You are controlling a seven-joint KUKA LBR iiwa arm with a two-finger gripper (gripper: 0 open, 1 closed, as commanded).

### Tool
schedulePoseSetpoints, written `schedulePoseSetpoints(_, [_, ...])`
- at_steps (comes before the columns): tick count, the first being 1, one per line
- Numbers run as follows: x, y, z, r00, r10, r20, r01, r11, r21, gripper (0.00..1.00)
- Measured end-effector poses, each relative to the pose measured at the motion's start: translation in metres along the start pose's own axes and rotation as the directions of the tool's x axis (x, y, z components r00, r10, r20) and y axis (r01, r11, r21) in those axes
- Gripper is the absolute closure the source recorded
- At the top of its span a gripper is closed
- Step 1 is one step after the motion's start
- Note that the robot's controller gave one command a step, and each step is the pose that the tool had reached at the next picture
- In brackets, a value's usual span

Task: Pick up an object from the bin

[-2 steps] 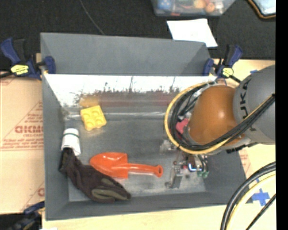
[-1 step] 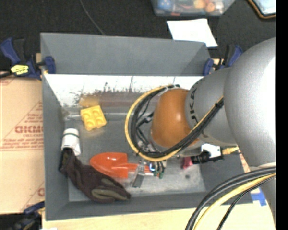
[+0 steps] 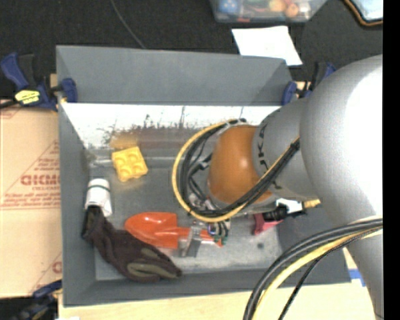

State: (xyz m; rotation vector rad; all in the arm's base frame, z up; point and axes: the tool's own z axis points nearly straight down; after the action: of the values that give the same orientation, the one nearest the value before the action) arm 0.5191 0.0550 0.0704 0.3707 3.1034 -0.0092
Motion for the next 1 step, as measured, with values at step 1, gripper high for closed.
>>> schedulePoseSetpoints(1, [-0.0013, 0.0437, -0.0004, 0.982, 0.188, -0.007, -0.188, 0.982, -0.005, 1.0])
